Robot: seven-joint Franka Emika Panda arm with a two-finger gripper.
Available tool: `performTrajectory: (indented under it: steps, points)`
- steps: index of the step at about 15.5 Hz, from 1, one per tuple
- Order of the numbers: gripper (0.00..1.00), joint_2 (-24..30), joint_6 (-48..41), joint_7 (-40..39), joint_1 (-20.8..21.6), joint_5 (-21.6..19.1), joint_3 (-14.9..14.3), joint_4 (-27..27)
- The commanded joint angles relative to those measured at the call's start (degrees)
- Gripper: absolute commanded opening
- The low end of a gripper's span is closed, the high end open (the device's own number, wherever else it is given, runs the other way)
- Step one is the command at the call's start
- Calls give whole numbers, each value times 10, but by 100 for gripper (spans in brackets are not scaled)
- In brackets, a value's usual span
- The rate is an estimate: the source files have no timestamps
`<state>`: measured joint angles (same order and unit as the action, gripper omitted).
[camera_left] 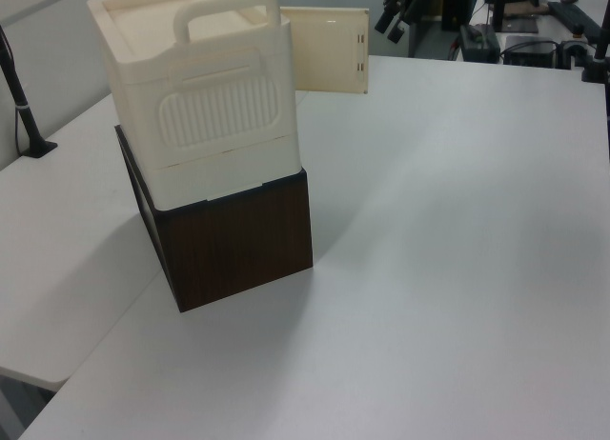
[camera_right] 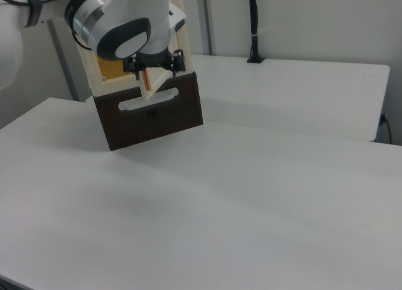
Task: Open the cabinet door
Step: 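Swing the door outward on its hinge, pulling the gripper away from the cabinet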
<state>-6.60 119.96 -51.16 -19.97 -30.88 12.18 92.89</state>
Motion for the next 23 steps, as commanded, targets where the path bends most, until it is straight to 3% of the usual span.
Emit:
performTrajectory:
  steps: [1,9,23]
  points:
    - [100,12,-9,21,21,7,-2,0]
    - [100,-18,75,122,39,14,-1,-17]
    - [100,-32,120,131,18,30,-10,-17]
